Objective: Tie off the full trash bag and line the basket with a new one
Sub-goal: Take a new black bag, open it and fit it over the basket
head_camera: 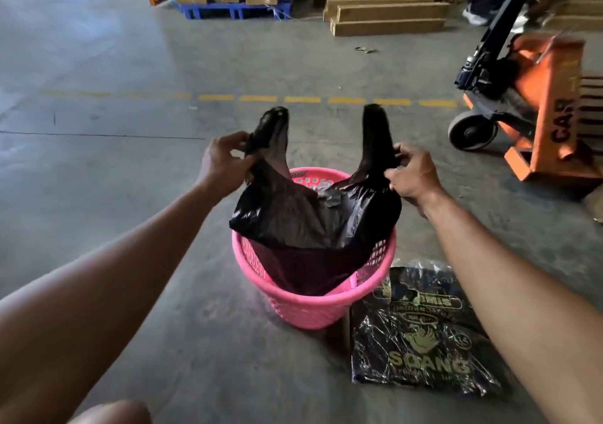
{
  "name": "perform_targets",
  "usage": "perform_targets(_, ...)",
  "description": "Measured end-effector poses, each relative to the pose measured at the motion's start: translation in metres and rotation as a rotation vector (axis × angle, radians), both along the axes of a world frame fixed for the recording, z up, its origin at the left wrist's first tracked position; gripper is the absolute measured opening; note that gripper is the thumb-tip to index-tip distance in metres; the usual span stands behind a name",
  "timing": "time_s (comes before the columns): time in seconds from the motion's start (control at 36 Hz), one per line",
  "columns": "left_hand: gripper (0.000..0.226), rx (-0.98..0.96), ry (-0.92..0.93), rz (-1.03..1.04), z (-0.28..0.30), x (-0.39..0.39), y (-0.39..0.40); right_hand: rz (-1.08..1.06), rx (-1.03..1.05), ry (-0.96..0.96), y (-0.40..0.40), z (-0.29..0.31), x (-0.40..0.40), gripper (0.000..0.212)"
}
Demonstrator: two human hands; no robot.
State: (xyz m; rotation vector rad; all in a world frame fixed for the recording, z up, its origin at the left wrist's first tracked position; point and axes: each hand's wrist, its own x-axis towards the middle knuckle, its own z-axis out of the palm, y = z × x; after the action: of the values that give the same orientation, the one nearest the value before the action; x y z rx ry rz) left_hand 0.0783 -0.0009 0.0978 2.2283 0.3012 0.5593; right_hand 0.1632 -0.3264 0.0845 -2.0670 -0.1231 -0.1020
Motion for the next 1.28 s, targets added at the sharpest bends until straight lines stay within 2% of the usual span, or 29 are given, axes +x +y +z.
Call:
perform_targets(0.03, 0.022, -0.014, -0.018, -0.017, 0.010, -0.007, 0.001, -0.001, 0.027, 0.018, -0.003, 0.007, -0.004, 0.018)
perform_targets(0.08, 0.016, -0.075, -0.045, -0.052, 0.022, -0.020, 0.004, 0.050, 0.088, 0.049, -0.009, 0.016, -0.012, 0.008)
perform_targets(0.11, 0.012, -0.100, -0.057, -0.053, 0.027, -0.026, 0.005, 0.089, 0.099, 0.047, -0.014, 0.018, -0.015, 0.011)
perform_targets(0.17, 0.011, -0.130, -0.043, -0.047, 0.030, -0.043, 0.008, 0.143, 0.096, 0.064, -0.022, 0.022, -0.025, 0.033)
perform_targets(0.25, 0.070, -0.228, 0.087, -0.008, 0.026, -0.067, 0.013, 0.120, 0.128, 0.119, -0.030, 0.021, -0.040, 0.048)
perform_targets(0.28, 0.082, -0.232, 0.148, 0.006, 0.024, -0.075, 0.014, 0.082, 0.165, 0.158, -0.031, 0.021, -0.046, 0.051)
perform_targets(0.31, 0.082, -0.228, 0.210, 0.015, 0.022, -0.082, 0.014, 0.053, 0.187, 0.191, -0.032, 0.019, -0.051, 0.053)
perform_targets(0.36, 0.060, -0.197, 0.279, 0.066, 0.015, -0.095, 0.012, 0.029, 0.184, 0.233, -0.033, 0.017, -0.062, 0.058)
perform_targets(0.42, 0.042, -0.100, 0.255, 0.153, 0.007, -0.102, 0.012, -0.028, 0.097, 0.161, -0.039, 0.013, -0.072, 0.052)
perform_targets(0.5, 0.016, 0.060, 0.131, 0.282, 0.004, -0.110, 0.014, -0.159, -0.175, -0.205, -0.052, 0.018, -0.087, 0.023)
perform_targets(0.53, 0.017, 0.071, 0.078, 0.309, 0.006, -0.112, 0.015, -0.174, -0.215, -0.346, -0.055, 0.021, -0.090, 0.021)
perform_targets(0.56, 0.020, 0.051, 0.025, 0.329, 0.010, -0.113, 0.015, -0.192, -0.193, -0.431, -0.057, 0.027, -0.095, 0.024)
perform_targets(0.61, 0.022, 0.003, -0.064, 0.340, 0.017, -0.114, 0.017, -0.201, -0.089, -0.479, -0.060, 0.038, -0.101, 0.033)
perform_targets(0.69, 0.022, -0.043, -0.088, 0.231, 0.028, -0.110, 0.016, -0.035, -0.017, -0.427, -0.060, 0.051, -0.108, 0.044)
perform_targets(0.83, 0.031, -0.250, -0.021, -0.273, 0.048, -0.109, 0.004, 0.358, -0.043, -0.207, -0.051, 0.066, -0.124, 0.054)
perform_targets(0.89, 0.028, -0.297, 0.019, -0.418, 0.052, -0.111, -0.002, 0.478, -0.062, -0.130, -0.048, 0.071, -0.129, 0.047)
perform_targets(0.97, 0.016, -0.281, -0.057, -0.410, 0.055, -0.113, -0.014, 0.584, -0.027, -0.073, -0.046, 0.077, -0.130, 0.020)
perform_targets(1.0, 0.017, -0.288, -0.077, -0.389, 0.054, -0.113, -0.017, 0.590, -0.025, -0.076, -0.046, 0.076, -0.127, 0.019)
perform_targets(1.06, 0.025, -0.358, -0.079, -0.354, 0.050, -0.114, -0.016, 0.561, -0.016, -0.098, -0.048, 0.070, -0.120, 0.041)
perform_targets(1.11, 0.034, -0.507, -0.063, -0.330, 0.045, -0.116, -0.012, 0.493, -0.025, -0.131, -0.051, 0.063, -0.110, 0.053)
perform_targets(1.19, 0.039, -0.842, -0.003, -0.353, 0.041, -0.120, -0.004, 0.331, -0.186, -0.175, -0.061, 0.049, -0.094, 0.053)
perform_targets(1.28, 0.024, -1.044, 0.046, -0.360, 0.038, -0.127, 0.008, 0.187, -0.303, -0.117, -0.074, 0.033, -0.082, 0.042)
